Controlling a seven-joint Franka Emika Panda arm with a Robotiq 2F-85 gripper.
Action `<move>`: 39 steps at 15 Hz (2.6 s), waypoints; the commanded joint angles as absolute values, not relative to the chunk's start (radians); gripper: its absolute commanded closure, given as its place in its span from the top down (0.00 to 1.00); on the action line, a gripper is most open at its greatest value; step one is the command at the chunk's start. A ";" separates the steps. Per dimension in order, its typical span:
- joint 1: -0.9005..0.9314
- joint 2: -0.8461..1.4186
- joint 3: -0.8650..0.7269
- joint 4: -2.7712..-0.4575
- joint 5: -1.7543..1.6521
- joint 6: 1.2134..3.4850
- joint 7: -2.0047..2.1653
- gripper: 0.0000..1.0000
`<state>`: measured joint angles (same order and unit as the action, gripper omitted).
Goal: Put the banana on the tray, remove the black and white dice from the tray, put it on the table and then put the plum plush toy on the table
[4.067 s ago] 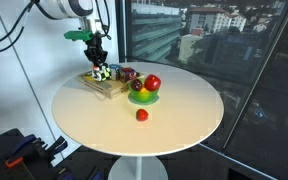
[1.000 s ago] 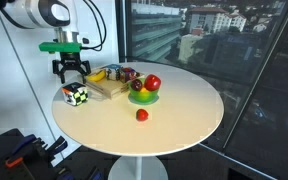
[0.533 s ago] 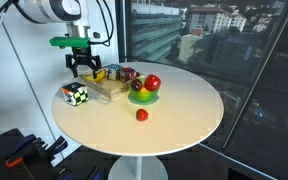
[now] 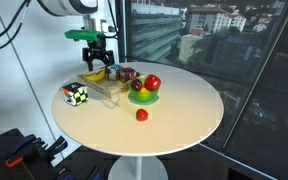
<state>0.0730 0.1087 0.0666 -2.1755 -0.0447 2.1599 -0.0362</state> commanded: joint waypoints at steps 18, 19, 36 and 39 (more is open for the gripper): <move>-0.033 0.194 -0.064 -2.056 -0.057 2.239 0.145 1.00; -0.033 0.201 -0.067 -2.056 -0.058 2.253 0.146 1.00; -0.030 0.271 -0.106 -2.062 -0.131 2.348 0.159 0.66; -0.029 0.275 -0.105 -2.061 -0.129 2.345 0.157 0.41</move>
<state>-0.0297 0.2610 -0.1032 -2.0830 -0.1096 2.3505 0.1370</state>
